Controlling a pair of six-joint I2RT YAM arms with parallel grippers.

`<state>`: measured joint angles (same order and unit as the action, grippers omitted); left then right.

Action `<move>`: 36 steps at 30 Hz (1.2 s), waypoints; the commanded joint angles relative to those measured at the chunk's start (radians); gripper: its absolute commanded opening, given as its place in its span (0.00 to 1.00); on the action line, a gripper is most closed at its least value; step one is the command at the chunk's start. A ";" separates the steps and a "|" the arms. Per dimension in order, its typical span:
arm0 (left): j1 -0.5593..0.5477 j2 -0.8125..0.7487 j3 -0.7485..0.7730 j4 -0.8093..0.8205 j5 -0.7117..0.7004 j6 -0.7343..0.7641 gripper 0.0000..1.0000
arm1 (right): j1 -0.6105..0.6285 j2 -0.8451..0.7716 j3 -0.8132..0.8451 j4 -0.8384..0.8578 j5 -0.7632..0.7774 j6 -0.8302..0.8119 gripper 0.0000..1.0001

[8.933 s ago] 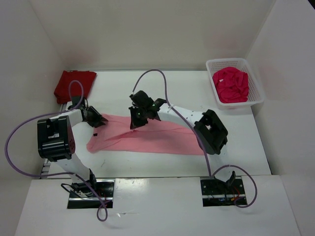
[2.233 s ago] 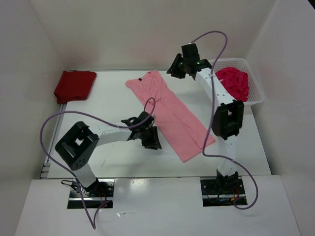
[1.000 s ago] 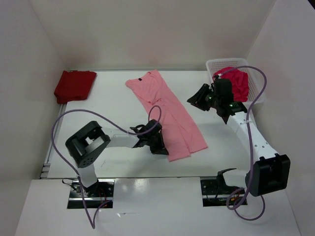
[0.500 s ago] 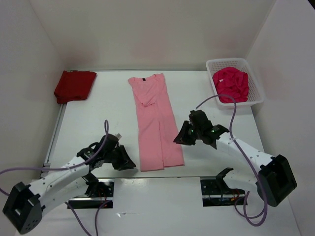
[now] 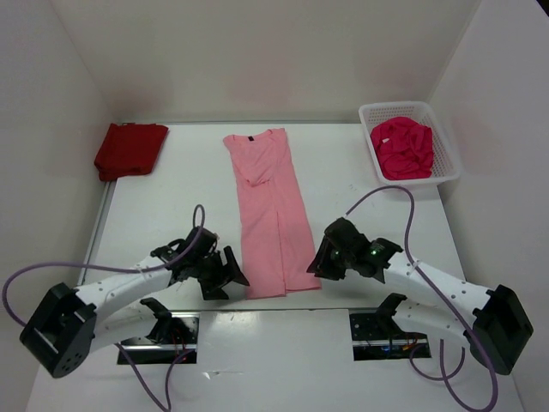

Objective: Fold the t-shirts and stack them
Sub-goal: Rotate the tshirt 90 degrees

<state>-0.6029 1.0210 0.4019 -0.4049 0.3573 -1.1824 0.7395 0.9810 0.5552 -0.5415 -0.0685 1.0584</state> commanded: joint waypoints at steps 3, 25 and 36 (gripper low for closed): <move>-0.015 0.152 0.060 0.123 -0.006 0.061 0.68 | 0.063 0.004 -0.041 -0.100 0.150 0.161 0.46; 0.004 0.248 0.134 0.074 -0.006 0.197 0.27 | 0.205 0.243 -0.040 0.141 0.062 0.276 0.01; 0.069 0.191 0.101 -0.035 0.009 0.253 0.56 | 0.279 0.073 -0.064 0.058 0.082 0.362 0.38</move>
<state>-0.5354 1.2251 0.5159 -0.4019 0.3569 -0.9482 1.0058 1.1320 0.5133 -0.4595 -0.0113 1.3781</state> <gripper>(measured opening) 0.521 0.345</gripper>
